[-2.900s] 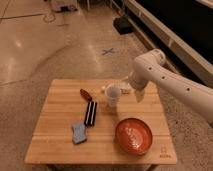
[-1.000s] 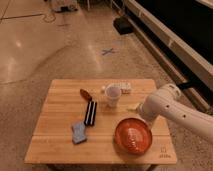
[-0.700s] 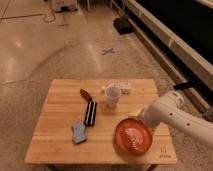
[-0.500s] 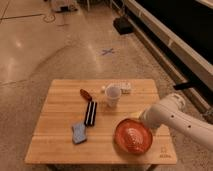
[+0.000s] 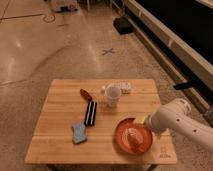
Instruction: Pick up the ceramic bowl
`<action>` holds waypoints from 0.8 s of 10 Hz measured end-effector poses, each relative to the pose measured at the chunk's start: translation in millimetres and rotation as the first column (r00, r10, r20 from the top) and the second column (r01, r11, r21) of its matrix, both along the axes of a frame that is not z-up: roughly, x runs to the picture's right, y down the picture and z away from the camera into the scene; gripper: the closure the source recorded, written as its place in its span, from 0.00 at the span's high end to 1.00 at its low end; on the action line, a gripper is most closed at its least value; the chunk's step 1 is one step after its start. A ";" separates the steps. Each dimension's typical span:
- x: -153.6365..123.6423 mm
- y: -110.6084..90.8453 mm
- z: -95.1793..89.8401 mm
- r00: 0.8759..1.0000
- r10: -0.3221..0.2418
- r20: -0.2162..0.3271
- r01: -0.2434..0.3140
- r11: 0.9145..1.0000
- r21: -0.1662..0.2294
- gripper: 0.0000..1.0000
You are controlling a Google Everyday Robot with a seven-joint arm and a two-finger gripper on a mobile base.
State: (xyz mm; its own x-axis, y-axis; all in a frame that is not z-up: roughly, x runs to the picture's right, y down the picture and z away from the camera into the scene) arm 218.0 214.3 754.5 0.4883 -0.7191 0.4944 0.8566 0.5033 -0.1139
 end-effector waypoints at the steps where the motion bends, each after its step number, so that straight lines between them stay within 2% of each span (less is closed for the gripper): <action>1: 2.2 4.0 2.6 1.000 -0.008 0.008 0.008 1.000 -0.005 0.80; 8: 0.3 24.2 22.8 0.996 -0.035 0.077 0.039 0.998 -0.051 0.80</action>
State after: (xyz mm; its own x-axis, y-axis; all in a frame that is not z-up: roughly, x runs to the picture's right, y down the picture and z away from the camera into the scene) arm 218.3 238.5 777.4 0.4213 -0.7079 0.5669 0.8817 0.4662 -0.0731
